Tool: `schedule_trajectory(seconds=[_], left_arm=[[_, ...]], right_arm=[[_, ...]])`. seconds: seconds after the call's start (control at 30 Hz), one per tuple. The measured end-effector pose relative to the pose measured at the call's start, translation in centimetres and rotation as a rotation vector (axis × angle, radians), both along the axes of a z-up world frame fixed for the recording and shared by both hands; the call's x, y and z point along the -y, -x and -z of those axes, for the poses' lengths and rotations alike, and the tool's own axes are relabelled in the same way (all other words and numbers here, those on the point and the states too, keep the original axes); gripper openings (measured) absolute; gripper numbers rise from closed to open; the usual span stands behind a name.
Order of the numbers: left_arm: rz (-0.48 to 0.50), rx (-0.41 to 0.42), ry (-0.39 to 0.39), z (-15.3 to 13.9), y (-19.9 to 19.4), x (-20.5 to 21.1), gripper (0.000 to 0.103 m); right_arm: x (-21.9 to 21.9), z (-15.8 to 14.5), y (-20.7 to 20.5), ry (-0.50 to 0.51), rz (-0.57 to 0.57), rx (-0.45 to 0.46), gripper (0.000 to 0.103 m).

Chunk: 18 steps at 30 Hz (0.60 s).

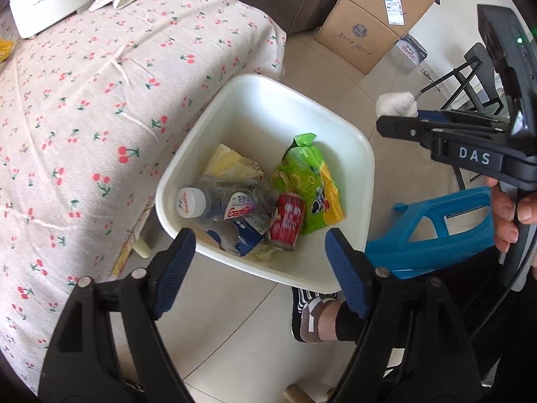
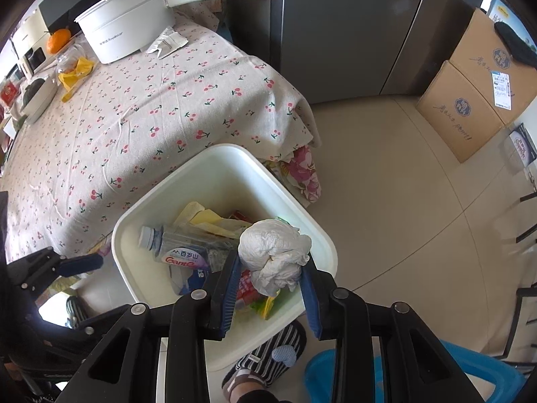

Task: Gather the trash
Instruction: 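Carry the can and tissue over the bin and open the left tool, then open the right tool to drop the white tissue into the bin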

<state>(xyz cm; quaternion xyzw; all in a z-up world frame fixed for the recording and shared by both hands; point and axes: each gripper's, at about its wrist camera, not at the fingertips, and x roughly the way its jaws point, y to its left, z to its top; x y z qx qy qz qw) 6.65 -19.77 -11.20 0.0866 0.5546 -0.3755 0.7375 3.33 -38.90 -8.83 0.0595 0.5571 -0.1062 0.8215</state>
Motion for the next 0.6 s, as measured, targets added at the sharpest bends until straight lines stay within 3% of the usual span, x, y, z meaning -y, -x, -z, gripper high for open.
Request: schedule_trajectory(seconds=[0.17, 0.23, 0.43, 0.5, 0.6], left_arm=[[-0.045, 0.041, -0.002, -1.1, -0.4, -2.6, 0.087], [-0.069, 0.06, -0.014, -1.2, -0.4, -3.5, 0.094], [-0.12, 0.105, -0.024, -1.8, -0.8, -6.6, 0.097], [-0.138, 0.116, -0.024, -2.1, -0.8, -7.6, 0.099], [-0.168, 0.126, -0.024, -2.3, -0.9, -9.1, 0.099]], right_arm=[[-0.6, 1.0, -0.6, -0.012, -0.012, -0.03, 0.036], [-1.0, 1.5, -0.9, -0.016, -0.018, -0.045, 0.036], [-2.2, 2.6, -1.7, -0.021, -0.039, -0.077, 0.038], [-2.4, 2.9, -2.0, -0.048, -0.039, -0.081, 0.053], [-2.7, 2.9, -2.4, -0.064, -0.029, -0.079, 0.066]])
